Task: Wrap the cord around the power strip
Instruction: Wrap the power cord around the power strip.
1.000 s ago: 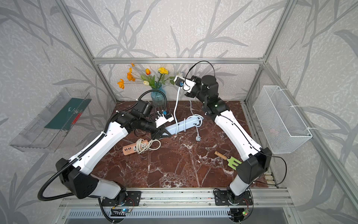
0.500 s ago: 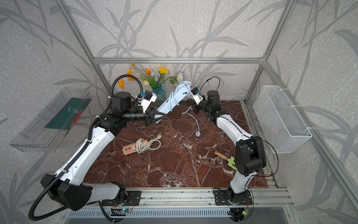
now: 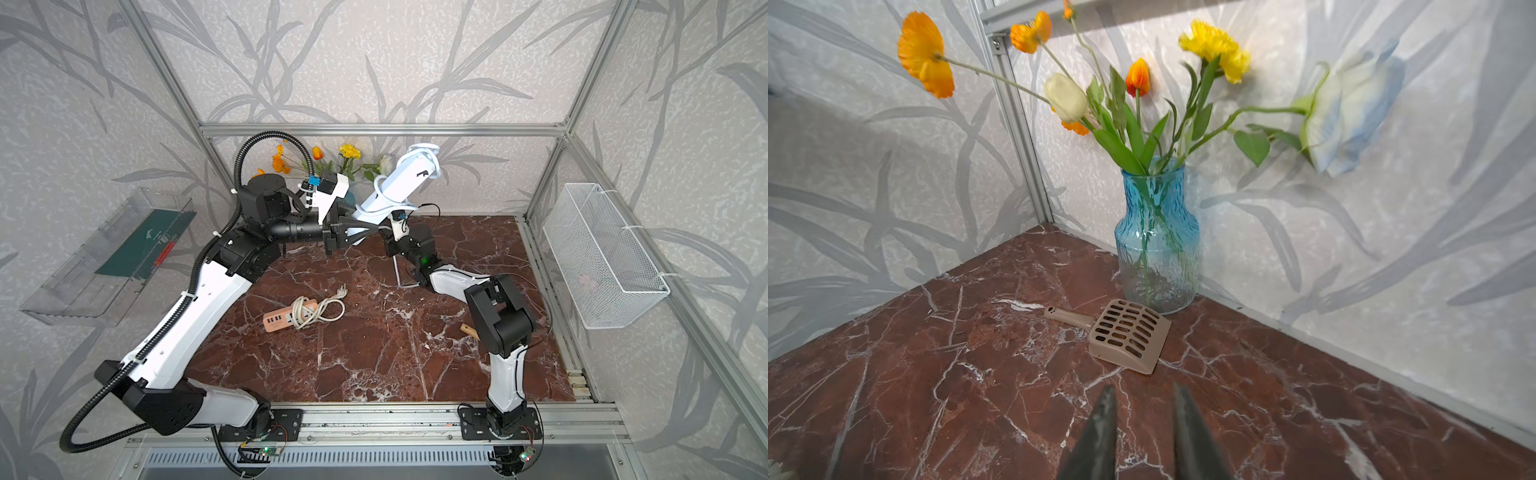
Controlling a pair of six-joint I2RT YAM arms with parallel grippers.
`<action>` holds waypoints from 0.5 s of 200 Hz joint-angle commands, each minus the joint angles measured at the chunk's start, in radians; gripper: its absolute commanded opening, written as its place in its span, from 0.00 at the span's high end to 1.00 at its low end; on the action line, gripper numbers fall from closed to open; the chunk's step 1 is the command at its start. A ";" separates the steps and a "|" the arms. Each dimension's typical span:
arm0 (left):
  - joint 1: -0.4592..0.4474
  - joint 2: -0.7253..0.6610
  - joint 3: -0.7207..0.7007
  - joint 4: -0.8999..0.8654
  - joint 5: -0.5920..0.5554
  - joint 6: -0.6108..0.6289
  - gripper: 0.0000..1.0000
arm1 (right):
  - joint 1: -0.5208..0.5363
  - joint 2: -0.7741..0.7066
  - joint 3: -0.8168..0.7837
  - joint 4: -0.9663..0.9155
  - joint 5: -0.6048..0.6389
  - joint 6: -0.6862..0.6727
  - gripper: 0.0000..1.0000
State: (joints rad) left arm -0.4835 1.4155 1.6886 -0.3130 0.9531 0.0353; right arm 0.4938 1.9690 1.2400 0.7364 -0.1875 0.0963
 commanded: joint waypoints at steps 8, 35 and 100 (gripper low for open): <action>0.003 -0.007 0.058 0.023 -0.010 0.020 1.00 | 0.013 0.036 0.074 0.025 0.076 0.032 0.80; 0.008 -0.006 0.092 -0.021 -0.083 0.046 1.00 | 0.021 0.033 -0.025 0.022 0.201 0.024 0.90; 0.205 0.030 0.078 -0.412 -0.571 0.170 1.00 | 0.025 -0.463 -0.402 -0.214 0.557 -0.286 1.00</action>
State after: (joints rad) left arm -0.3508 1.4349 1.7828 -0.6025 0.6174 0.1402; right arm 0.5369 1.7218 0.8913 0.6384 0.1677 -0.0032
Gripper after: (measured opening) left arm 0.281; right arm 0.073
